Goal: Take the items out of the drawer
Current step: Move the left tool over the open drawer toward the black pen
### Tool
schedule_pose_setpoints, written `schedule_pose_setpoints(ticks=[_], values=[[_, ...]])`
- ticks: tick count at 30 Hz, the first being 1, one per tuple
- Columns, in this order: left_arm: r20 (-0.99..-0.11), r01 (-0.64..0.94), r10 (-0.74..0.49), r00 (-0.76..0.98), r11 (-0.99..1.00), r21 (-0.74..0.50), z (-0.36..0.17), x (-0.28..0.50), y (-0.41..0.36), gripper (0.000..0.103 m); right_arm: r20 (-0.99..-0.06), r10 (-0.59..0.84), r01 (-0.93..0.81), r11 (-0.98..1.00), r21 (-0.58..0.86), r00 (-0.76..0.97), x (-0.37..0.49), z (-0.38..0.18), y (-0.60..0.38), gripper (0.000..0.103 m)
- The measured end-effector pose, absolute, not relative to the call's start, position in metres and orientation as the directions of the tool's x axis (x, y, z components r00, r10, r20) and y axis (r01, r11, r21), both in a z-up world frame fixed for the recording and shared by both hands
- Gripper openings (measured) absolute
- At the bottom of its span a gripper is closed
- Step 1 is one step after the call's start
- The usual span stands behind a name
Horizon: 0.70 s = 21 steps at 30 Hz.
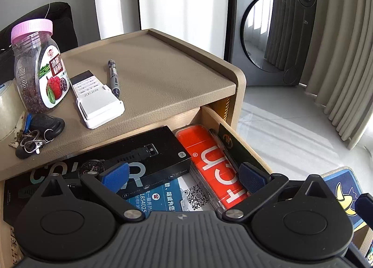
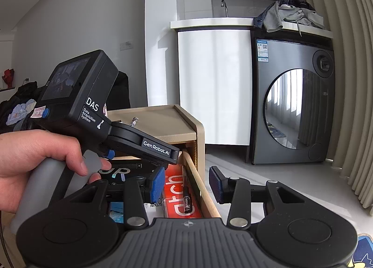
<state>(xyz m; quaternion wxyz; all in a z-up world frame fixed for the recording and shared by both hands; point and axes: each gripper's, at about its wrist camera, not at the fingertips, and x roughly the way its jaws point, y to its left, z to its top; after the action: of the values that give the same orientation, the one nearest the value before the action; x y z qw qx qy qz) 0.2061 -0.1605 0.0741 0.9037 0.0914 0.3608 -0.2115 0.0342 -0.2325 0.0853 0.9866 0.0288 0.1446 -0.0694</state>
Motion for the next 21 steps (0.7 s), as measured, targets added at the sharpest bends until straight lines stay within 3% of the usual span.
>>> schedule_pose_setpoints(ticks=[21], values=[[-0.854,0.419,-0.291,0.432,0.903,-0.096,0.04,0.251,-0.184,0.102,-0.283,-0.133,0.16,0.984,0.074,0.95,0.026,0.086,-0.243,0.046]])
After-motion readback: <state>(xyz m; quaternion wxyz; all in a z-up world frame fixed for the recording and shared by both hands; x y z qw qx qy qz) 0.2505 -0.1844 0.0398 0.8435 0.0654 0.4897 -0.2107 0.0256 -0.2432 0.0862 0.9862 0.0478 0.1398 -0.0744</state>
